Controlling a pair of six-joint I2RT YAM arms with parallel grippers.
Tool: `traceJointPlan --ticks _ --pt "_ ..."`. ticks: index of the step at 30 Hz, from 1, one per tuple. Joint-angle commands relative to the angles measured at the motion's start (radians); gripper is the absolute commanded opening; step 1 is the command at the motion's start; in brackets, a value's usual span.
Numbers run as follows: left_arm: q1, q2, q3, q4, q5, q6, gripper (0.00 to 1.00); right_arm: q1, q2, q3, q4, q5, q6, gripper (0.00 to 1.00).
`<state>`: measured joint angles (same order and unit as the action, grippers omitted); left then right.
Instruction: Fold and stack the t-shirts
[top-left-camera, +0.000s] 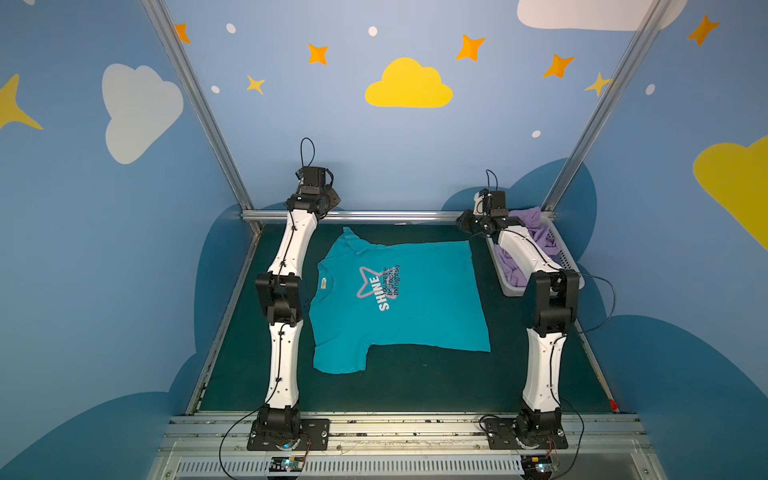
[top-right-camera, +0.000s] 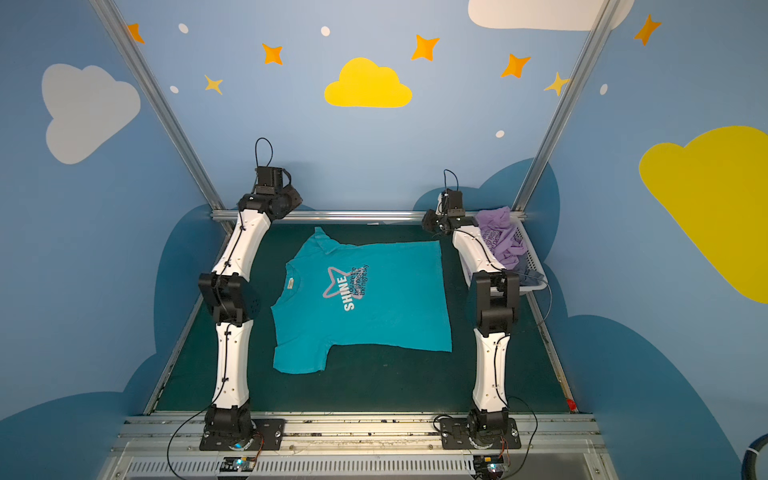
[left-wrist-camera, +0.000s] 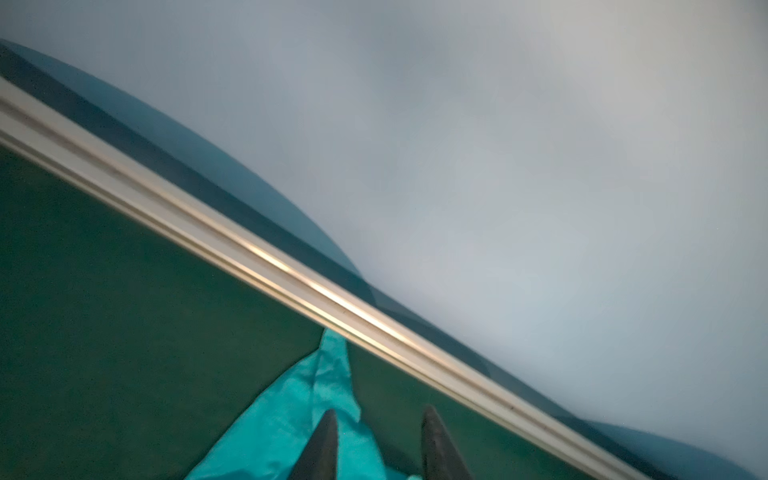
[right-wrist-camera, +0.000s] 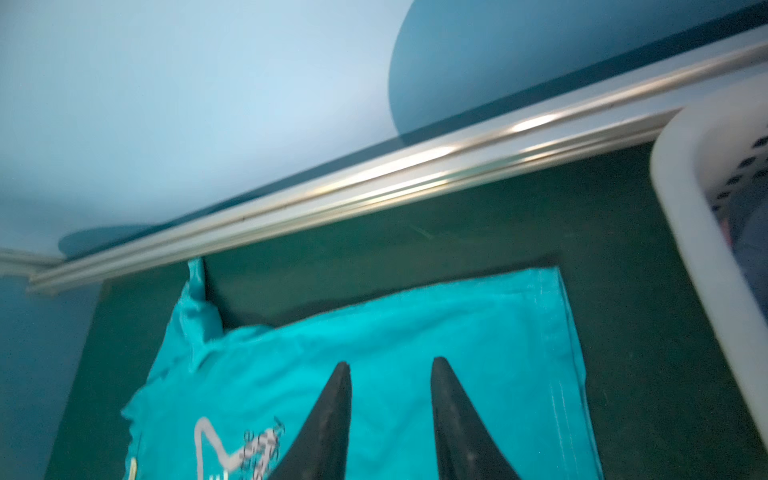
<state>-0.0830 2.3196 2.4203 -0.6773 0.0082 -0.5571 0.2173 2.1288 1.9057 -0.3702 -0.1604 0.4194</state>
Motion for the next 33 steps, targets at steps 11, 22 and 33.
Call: traceJointPlan --ticks 11,22,33 --pt "-0.110 -0.480 -1.045 0.214 -0.023 -0.121 0.25 0.446 -0.206 -0.393 -0.123 0.084 -0.129 0.30" --pt "-0.167 -0.625 -1.426 0.275 -0.064 -0.223 0.20 0.626 -0.065 -0.356 -0.413 0.170 -0.014 0.30" --pt "-0.283 -0.969 -1.872 0.212 -0.171 -0.310 0.15 0.754 -0.171 -0.624 -0.391 0.210 0.094 0.31"
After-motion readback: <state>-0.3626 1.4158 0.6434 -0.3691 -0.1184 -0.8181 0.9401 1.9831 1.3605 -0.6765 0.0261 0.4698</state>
